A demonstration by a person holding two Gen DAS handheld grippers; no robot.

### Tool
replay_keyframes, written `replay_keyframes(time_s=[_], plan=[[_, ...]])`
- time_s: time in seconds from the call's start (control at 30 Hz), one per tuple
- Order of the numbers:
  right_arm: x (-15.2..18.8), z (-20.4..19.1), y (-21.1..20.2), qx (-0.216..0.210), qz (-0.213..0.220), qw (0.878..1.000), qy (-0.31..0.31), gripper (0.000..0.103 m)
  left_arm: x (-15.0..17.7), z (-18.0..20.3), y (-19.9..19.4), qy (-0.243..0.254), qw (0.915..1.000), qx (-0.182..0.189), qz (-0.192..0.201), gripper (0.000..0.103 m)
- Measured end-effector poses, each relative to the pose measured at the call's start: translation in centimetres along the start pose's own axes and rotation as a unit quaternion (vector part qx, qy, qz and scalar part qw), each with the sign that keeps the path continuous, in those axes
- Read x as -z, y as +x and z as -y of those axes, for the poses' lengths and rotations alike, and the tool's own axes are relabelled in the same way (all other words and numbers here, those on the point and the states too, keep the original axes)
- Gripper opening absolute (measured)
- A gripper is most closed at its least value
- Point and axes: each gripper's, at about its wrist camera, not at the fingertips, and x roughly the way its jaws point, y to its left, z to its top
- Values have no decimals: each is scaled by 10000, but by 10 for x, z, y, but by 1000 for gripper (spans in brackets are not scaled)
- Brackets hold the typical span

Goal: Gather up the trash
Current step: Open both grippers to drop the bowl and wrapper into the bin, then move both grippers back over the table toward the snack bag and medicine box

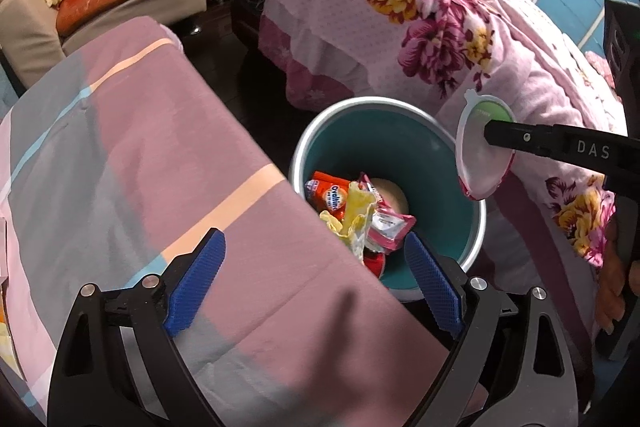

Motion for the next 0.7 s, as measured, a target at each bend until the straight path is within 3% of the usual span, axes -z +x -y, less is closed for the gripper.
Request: replay_keyframes(time_s=[0.07, 0.13, 0.2, 0.47, 0.7], plan=[[0, -4, 2, -6, -39, 10000, -29, 9, 1, -5, 0, -48, 10000, 6, -7, 92], [-1, -7, 5, -39, -90, 10000, -13, 18, 2, -9, -1, -98, 9999, 17, -17, 92], [-1, -11, 4, 11, -49, 10000, -42, 49, 3, -13, -2, -134, 9999, 27, -14, 92], [-1, -25, 0, 143, -35, 9997, -213, 69, 7, -25, -10, -259, 9997, 21, 40, 92], [6, -40, -7, 203, -72, 9991, -367, 72, 16, -40, -25, -413, 9991, 9, 119, 94]])
